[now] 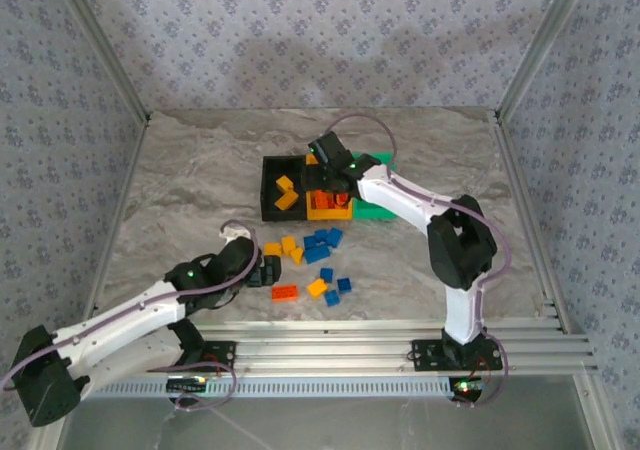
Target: Sort the legos into containers by color
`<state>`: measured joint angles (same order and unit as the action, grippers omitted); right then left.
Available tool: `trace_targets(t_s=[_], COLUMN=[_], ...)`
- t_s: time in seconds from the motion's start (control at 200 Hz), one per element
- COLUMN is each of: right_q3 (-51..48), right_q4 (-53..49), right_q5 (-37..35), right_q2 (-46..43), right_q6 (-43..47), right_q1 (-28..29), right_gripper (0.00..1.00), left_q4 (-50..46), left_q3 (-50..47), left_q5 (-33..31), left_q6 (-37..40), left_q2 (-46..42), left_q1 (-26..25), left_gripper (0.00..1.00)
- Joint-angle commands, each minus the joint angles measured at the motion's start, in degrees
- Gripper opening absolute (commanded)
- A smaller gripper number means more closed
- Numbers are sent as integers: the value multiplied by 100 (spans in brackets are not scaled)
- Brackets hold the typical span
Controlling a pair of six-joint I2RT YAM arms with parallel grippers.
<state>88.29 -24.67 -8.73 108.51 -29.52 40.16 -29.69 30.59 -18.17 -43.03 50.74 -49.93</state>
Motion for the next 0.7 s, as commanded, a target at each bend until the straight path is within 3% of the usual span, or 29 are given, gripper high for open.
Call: trace_targets(t_s=[0.0, 0.165, 0.375, 0.55, 0.695], right_q3=[-403, -1067, -1550, -1714, -1785], right_q4=[251, 451, 544, 568, 606], right_q5=[-5, -57, -113, -129, -120], right_q2=[-716, -1343, -1930, -2171, -2289], right_q6=[-103, -225, -283, -278, -281], right_q1=[194, 276, 182, 109, 86], right_gripper=[68, 69, 69, 69, 69], left_q4=[315, 788, 1053, 1001, 1119], left_q3=[303, 536, 894, 1132, 1151], left_q5=[300, 461, 599, 639, 666], left_q6=[307, 572, 771, 740, 732], left_q2=[491, 1505, 2427, 2963, 3271], left_q1=[244, 571, 647, 751, 979], left_gripper=[97, 89, 89, 89, 81])
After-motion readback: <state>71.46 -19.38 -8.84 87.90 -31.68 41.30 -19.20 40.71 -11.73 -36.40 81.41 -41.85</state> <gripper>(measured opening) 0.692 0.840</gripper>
